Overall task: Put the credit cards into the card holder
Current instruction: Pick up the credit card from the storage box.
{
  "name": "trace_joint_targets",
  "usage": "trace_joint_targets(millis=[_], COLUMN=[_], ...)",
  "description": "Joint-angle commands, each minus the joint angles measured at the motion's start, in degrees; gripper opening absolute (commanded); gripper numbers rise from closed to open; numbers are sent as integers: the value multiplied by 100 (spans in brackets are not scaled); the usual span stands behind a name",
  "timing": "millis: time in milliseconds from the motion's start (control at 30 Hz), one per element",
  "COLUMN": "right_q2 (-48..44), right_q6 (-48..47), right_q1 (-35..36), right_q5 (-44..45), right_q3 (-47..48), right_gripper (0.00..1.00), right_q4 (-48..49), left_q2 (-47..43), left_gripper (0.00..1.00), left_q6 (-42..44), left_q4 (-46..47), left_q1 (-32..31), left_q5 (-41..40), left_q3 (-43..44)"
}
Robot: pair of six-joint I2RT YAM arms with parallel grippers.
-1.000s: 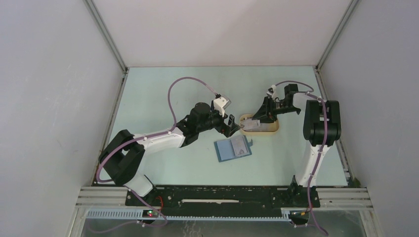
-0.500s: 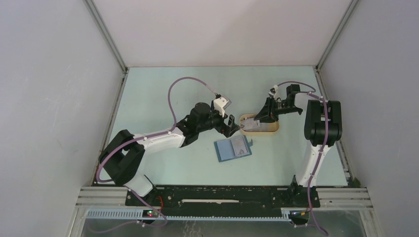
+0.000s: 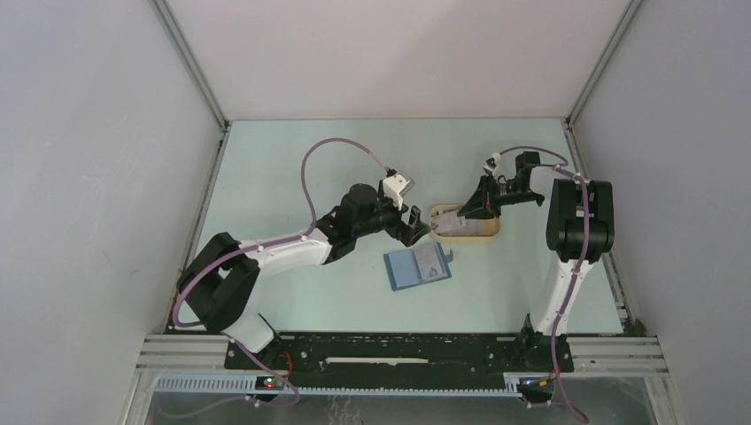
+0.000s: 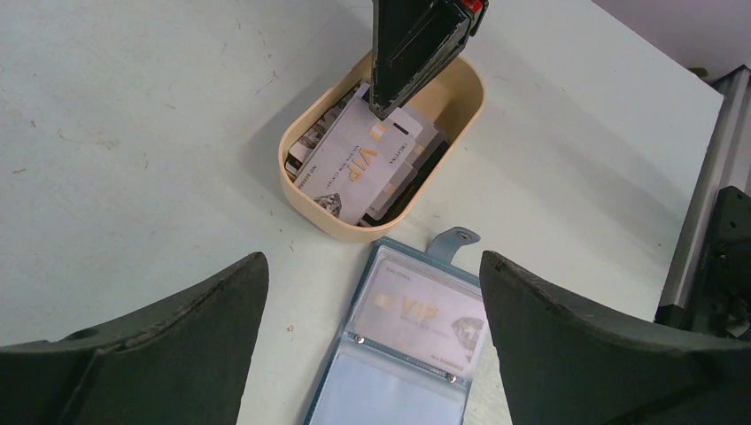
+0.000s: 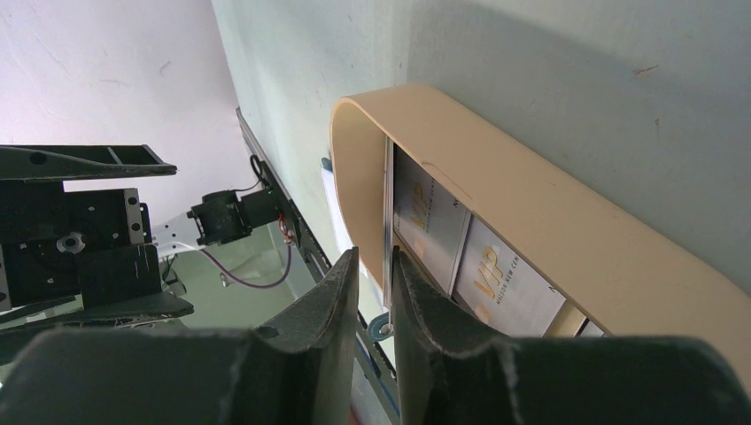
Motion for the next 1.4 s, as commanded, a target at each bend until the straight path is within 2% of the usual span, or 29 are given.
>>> trace_joint_targets(millis=[0,933,1367], right_q2=[-214,-232,-250], right_q6=[-99,-176,-195], right_q1=[-51,-127,-131], right_q5=[-158,-203,-187], right_q3=[196,190,192], right_gripper=[28,21,14], right_q4=[-72,-146,-169], left_q2=[6,11,15], left_gripper=[93,93,93], left_q6=[150,166,167], left_q4=[72,44,43], left_q1=[2,2,2], left_q5=[-27,-35,-24], left_q3=[306,309,322])
